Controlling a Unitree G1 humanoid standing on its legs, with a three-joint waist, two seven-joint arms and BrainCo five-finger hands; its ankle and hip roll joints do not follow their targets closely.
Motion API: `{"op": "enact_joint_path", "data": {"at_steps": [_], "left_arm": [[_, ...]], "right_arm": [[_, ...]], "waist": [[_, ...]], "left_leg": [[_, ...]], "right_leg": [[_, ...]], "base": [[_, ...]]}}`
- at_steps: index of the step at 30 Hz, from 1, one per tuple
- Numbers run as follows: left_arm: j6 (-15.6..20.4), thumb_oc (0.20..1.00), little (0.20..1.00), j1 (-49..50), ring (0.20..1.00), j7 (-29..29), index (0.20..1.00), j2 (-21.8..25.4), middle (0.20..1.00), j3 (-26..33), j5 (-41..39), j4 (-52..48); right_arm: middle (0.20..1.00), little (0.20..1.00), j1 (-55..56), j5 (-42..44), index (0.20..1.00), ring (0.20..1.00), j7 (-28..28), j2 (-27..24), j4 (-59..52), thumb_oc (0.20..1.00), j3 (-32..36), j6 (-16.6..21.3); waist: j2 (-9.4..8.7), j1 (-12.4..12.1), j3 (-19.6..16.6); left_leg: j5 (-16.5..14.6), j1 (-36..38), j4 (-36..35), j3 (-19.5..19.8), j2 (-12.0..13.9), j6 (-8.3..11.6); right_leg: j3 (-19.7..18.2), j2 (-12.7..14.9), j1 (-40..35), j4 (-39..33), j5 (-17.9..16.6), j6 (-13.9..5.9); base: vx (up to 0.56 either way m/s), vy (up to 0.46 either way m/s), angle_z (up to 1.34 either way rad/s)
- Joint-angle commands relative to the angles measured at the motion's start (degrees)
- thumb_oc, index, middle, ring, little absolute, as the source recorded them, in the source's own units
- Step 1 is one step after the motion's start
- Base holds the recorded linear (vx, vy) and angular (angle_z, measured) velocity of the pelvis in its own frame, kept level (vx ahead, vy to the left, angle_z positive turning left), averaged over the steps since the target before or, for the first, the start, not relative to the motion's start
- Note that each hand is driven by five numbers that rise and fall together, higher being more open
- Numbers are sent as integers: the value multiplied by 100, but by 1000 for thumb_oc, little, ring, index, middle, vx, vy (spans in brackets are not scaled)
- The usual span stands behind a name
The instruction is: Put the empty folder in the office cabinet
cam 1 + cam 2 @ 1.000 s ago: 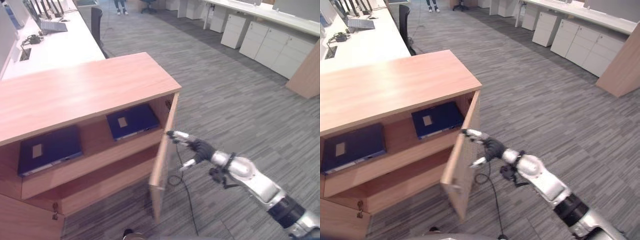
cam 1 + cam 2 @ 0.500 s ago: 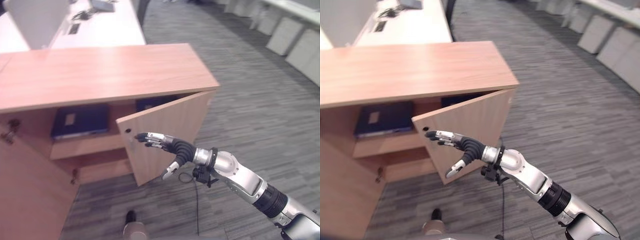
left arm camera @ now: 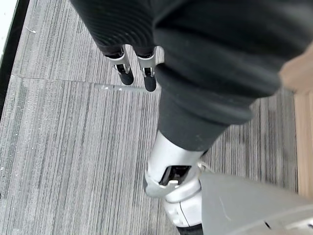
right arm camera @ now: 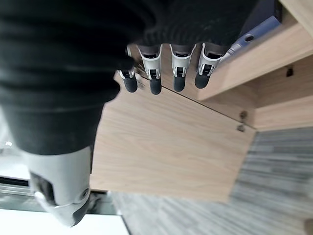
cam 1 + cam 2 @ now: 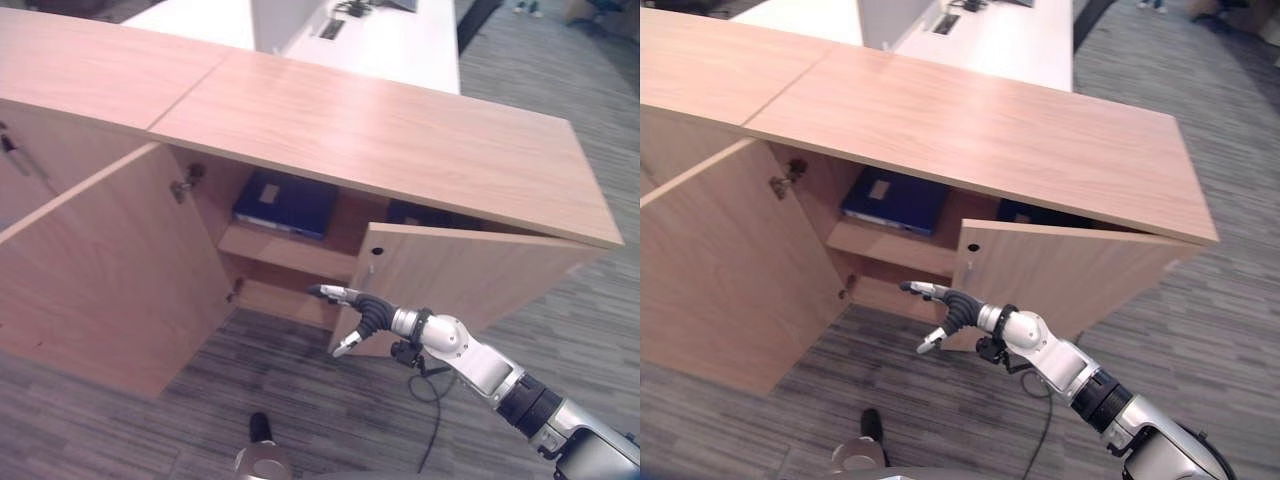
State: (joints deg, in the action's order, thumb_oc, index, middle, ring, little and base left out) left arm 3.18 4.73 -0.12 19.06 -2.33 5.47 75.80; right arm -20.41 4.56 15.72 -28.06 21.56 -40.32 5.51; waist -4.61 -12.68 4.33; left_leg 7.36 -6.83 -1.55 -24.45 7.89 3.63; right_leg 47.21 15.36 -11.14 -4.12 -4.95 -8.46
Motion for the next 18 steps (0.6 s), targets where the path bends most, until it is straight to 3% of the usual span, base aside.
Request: {"op": "enact_joint_path", "data": {"at_steps": [1, 2, 4, 5, 6, 7, 8, 9, 10, 11, 13, 14, 15, 18], "left_arm": [[35, 1000, 1000, 45, 1000, -8, 1000, -90, 1000, -393, 121, 137], [43, 1000, 1000, -29, 1000, 11, 1000, -136, 1000, -481, 77, 140], [32, 1000, 1000, -71, 1000, 25, 1000, -143, 1000, -542, 79, 156], [1, 1000, 1000, -195, 1000, 87, 1000, -186, 1000, -686, 72, 208], [0, 1000, 1000, -198, 1000, 89, 1000, -183, 1000, -690, 70, 208], [-39, 1000, 1000, -259, 1000, 139, 1000, -157, 1000, -770, 19, 200], [-43, 1000, 1000, -341, 1000, 167, 1000, -121, 1000, -832, -21, 229], [-19, 1000, 1000, -407, 1000, 185, 1000, -123, 1000, -873, -79, 237], [7, 1000, 1000, -500, 1000, 233, 1000, -135, 1000, -952, -203, 267], [9, 1000, 1000, -507, 1000, 234, 1000, -136, 1000, -958, -207, 271], [45, 1000, 1000, -507, 1000, 245, 1000, -175, 1000, -1027, -346, 308], [72, 1000, 1000, -515, 1000, 246, 1000, -246, 1000, -1022, -461, 343], [72, 1000, 1000, -507, 1000, 245, 1000, -341, 1000, -912, -592, 395], [78, 1000, 1000, -426, 1000, 289, 1000, -437, 1000, -644, -886, 447]], "right_arm": [[1000, 1000, 83, -826, 1000, 1000, -324, 271, 607, 1000, -55, -26], [1000, 1000, 183, -1357, 1000, 1000, -534, 650, 1564, 1000, -14, -154], [1000, 1000, 206, -1578, 1000, 1000, -626, 848, 2051, 1000, 20, -208], [1000, 1000, 347, -1825, 1000, 1000, -817, 1215, 2937, 1000, 130, -342], [1000, 1000, 338, -1832, 1000, 1000, -829, 1232, 2966, 1000, 135, -328], [1000, 1000, 468, -1783, 1000, 1000, -990, 1449, 3496, 1000, 344, -423], [1000, 1000, 564, -1631, 1000, 1000, -1121, 1503, 3778, 1000, 556, -485], [1000, 1000, 582, -1520, 1000, 1000, -1197, 1565, 4033, 1000, 681, -475], [1000, 1000, 663, -1129, 1000, 1000, -1345, 1647, 4599, 1000, 1082, -539], [1000, 1000, 651, -1124, 1000, 1000, -1350, 1652, 4620, 1000, 1086, -527], [1000, 1000, 733, -898, 1000, 1000, -1461, 1667, 4807, 1000, 1303, -538], [1000, 1000, 882, -761, 1000, 1000, -1580, 1654, 5109, 1000, 1505, -538], [1000, 1000, 907, -702, 1000, 1000, -1601, 1700, 5215, 1000, 1598, -577], [1000, 1000, 1011, -739, 1000, 1000, -1607, 1779, 5504, 1000, 1688, -641]], "waist": [[216, -261, -241], [215, -374, -300], [191, -360, -305], [202, -237, -259], [182, -223, -251], [263, -43, -163], [345, 89, -131], [404, 150, -107], [580, 268, -79], [590, 256, -84], [699, 478, 8], [570, 616, 67], [499, 589, 45], [435, 522, -88]], "left_leg": [[-186, 11, -325, 565, -70, -4], [-325, 71, -323, 783, -357, -120], [-425, 146, -325, 910, -564, -207], [-610, 316, -345, 1205, -980, -431], [-608, 316, -345, 1214, -1016, -455], [-704, 409, -345, 1525, -1237, -603], [-731, 412, -345, 1710, -1247, -624], [-734, 415, -345, 1859, -1259, -620], [-648, 441, -345, 2161, -1160, -556], [-651, 432, -345, 2160, -1130, -534], [-574, 482, -345, 2569, -1036, -435], [-511, 463, -345, 2835, -1202, -441], [-556, 478, -345, 2967, -1287, -407], [-567, 427, -345, 3025, -1220, -296]], "right_leg": [[-66, -2, 181, 331, 396, -77], [132, 332, 39, 584, 273, -187], [197, 572, -21, 836, 97, -324], [123, 1203, -33, 1671, -560, -539], [140, 1250, -37, 1705, -559, -547], [-356, 1655, 212, 2537, -961, -546], [-744, 1613, 386, 2738, -878, -465], [-1086, 1503, 595, 2745, -700, -389], [-1524, 1053, 970, 2576, -28, -106], [-1518, 1026, 982, 2584, 6, -74], [-2189, 188, 1386, 2161, 767, 246], [-2678, -530, 1414, 1204, 727, 296], [-2657, -600, 1255, 922, 660, 217], [-2585, -758, 1081, 520, 600, 266]], "base": [[160, 251, 71], [130, 190, 62], [238, 307, 68], [266, 345, 103], [291, 409, 182], [140, 186, 131], [161, 179, 142], [149, -19, 101], [109, -61, 124], [110, -131, 142], [75, -191, 100], [111, -231, 107], [101, -233, 126], [91, -176, 95]]}}
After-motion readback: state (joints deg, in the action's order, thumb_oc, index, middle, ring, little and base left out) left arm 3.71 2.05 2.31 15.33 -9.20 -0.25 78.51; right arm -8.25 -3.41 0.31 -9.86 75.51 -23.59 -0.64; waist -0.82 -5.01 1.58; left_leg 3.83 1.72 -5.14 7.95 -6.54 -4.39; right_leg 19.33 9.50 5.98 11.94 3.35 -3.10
